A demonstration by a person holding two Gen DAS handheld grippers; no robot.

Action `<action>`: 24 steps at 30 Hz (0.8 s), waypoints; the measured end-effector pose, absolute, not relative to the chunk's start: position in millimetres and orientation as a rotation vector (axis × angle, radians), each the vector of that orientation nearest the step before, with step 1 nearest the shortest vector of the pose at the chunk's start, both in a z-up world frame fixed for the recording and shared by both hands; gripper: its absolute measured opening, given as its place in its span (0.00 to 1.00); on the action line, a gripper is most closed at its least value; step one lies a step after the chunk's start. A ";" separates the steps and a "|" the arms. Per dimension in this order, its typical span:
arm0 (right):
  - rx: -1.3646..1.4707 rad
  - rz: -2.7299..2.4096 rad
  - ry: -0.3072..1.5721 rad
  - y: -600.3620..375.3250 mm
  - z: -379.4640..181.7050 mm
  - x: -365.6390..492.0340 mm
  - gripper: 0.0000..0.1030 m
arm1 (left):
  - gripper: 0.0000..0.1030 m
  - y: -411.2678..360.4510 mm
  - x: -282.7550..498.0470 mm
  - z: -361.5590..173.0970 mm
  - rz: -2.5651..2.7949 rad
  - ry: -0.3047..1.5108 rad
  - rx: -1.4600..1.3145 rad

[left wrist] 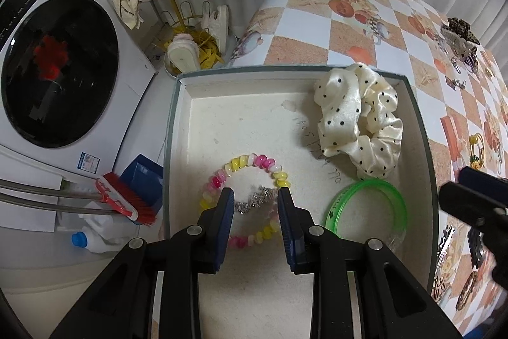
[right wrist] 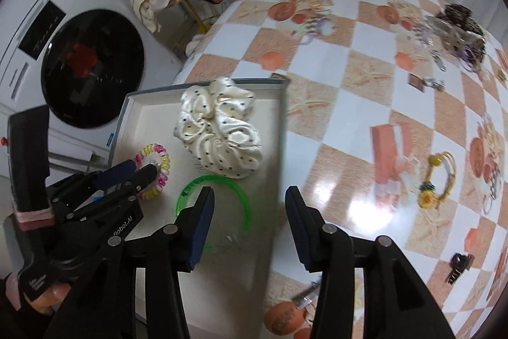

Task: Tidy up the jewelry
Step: 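Carry bangle and chain charm into the white tray and open both tools, then move both open tools back toward the braided hair tie and star clip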

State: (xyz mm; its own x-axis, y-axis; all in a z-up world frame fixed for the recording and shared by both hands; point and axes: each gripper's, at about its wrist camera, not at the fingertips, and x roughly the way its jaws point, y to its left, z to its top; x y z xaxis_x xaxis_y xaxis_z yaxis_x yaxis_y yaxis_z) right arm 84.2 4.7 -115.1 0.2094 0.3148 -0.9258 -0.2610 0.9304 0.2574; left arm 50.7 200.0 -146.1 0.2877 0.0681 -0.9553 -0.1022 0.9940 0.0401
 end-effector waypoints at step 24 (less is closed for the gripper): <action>0.231 0.060 1.343 -157.4 -123.3 39.1 0.78 | 0.91 106.4 47.8 -109.4 -0.045 1.219 0.103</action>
State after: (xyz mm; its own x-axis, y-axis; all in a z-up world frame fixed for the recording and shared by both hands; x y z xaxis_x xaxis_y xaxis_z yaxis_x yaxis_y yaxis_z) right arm 39.1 -157.4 -123.3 0.2278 0.1760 -0.9577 0.0894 0.9756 0.2005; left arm 47.8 106.4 -109.4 0.3444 0.0203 -0.9386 0.0900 0.9944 0.0545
